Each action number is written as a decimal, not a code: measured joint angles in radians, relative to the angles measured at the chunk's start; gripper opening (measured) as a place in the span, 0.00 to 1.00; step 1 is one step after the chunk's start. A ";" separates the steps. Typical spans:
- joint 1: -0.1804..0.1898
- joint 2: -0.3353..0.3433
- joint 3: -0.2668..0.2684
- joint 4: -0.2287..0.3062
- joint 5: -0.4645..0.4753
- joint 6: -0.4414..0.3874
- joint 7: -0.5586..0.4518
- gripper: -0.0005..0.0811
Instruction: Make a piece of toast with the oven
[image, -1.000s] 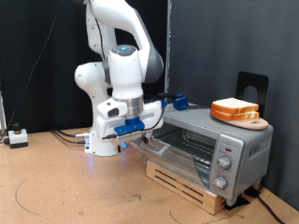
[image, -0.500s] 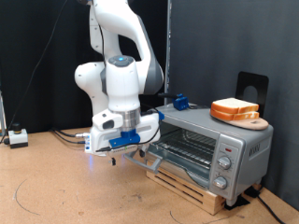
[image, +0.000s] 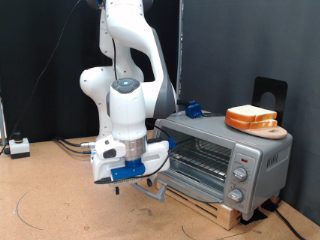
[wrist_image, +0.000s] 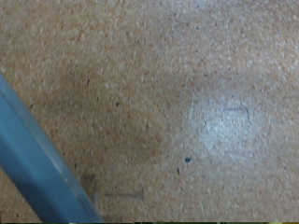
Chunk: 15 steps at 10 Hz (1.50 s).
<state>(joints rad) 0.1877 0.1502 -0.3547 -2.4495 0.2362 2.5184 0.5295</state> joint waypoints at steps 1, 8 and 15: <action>-0.001 0.030 0.002 0.021 0.017 0.000 -0.015 1.00; -0.005 0.172 0.003 0.090 0.044 0.003 -0.037 1.00; -0.091 0.211 0.002 0.134 0.120 0.037 -0.156 1.00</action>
<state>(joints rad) 0.0963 0.3615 -0.3529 -2.3156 0.3562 2.5557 0.3731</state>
